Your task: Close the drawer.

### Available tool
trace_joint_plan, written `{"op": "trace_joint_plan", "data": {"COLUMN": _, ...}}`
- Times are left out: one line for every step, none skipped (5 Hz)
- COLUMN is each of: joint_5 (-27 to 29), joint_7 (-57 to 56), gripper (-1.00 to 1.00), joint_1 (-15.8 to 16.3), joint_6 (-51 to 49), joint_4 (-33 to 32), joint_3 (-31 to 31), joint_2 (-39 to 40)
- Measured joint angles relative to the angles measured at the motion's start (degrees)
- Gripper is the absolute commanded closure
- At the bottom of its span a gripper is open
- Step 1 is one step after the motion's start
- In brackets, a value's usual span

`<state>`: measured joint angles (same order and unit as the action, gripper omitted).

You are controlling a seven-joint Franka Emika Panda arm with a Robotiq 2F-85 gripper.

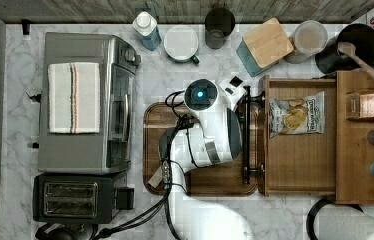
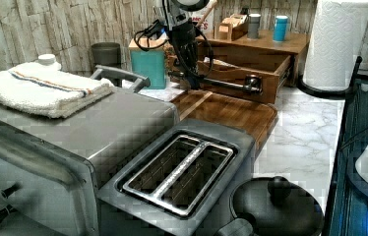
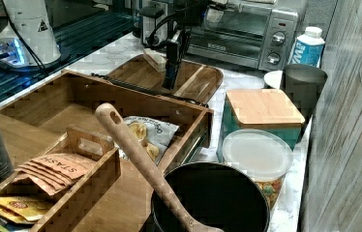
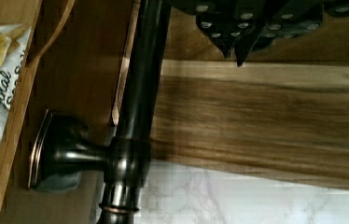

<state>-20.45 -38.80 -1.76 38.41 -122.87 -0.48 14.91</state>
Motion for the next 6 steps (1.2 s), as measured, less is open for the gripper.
{"op": "trace_joint_plan", "data": {"joint_5": 0.0, "joint_7": 0.0, "gripper": 1.0, "joint_1": -0.3, "joint_6": 0.7, "joint_4": -0.1, "joint_3": 0.0, "joint_2": 0.2}}
{"op": "trace_joint_plan", "data": {"joint_5": 1.8, "joint_7": -3.5, "gripper": 1.0, "joint_1": -1.4, "joint_6": 1.6, "joint_4": -0.1, "joint_3": 0.0, "joint_2": 0.3}}
{"op": "trace_joint_plan", "data": {"joint_5": 3.3, "joint_7": -5.0, "gripper": 1.0, "joint_1": -3.4, "joint_6": 1.6, "joint_4": -0.1, "joint_3": 0.0, "joint_2": 0.7}}
{"op": "trace_joint_plan", "data": {"joint_5": 5.1, "joint_7": -5.0, "gripper": 1.0, "joint_1": -5.6, "joint_6": 3.2, "joint_4": -0.1, "joint_3": -0.1, "joint_2": 1.5}}
{"op": "trace_joint_plan", "data": {"joint_5": 6.6, "joint_7": -5.3, "gripper": 1.0, "joint_1": -6.5, "joint_6": 5.4, "joint_4": -0.8, "joint_3": -0.7, "joint_2": 1.5}}
{"op": "trace_joint_plan", "data": {"joint_5": 6.4, "joint_7": -5.4, "gripper": 1.0, "joint_1": -7.1, "joint_6": 5.0, "joint_4": -1.0, "joint_3": -0.6, "joint_2": 1.3}}
